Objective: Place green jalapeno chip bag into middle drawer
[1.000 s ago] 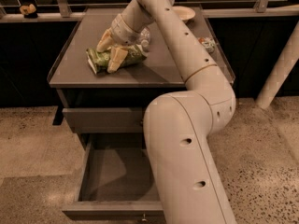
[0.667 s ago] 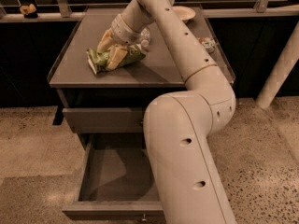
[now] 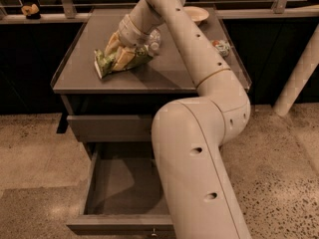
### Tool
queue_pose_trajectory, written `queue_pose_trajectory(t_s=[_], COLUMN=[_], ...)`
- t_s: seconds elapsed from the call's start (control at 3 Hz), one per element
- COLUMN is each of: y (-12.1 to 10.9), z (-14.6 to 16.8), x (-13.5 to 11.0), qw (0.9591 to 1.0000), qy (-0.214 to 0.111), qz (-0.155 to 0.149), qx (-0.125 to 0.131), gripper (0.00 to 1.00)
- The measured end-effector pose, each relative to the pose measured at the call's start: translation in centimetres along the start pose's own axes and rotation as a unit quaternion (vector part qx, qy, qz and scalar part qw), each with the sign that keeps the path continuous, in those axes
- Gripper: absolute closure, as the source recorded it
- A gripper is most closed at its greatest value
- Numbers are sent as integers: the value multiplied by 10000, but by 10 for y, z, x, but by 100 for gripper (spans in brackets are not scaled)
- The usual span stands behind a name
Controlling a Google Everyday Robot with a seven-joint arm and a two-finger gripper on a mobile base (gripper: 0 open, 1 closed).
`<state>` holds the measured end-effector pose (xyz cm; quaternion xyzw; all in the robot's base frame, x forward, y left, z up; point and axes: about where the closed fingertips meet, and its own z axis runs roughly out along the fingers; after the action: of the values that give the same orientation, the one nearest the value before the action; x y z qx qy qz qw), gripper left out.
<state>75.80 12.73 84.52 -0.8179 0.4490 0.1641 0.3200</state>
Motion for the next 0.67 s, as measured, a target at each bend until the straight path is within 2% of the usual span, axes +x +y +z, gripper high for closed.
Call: queue_pose_trajectory(t_s=[0.33,0.67], y=[0,4], z=[-14,-70], x=[-7,-29], qw=[9998,9970], qy=[93,230], qz=[-74,-80], qx=[132,735], gripper=[100,100])
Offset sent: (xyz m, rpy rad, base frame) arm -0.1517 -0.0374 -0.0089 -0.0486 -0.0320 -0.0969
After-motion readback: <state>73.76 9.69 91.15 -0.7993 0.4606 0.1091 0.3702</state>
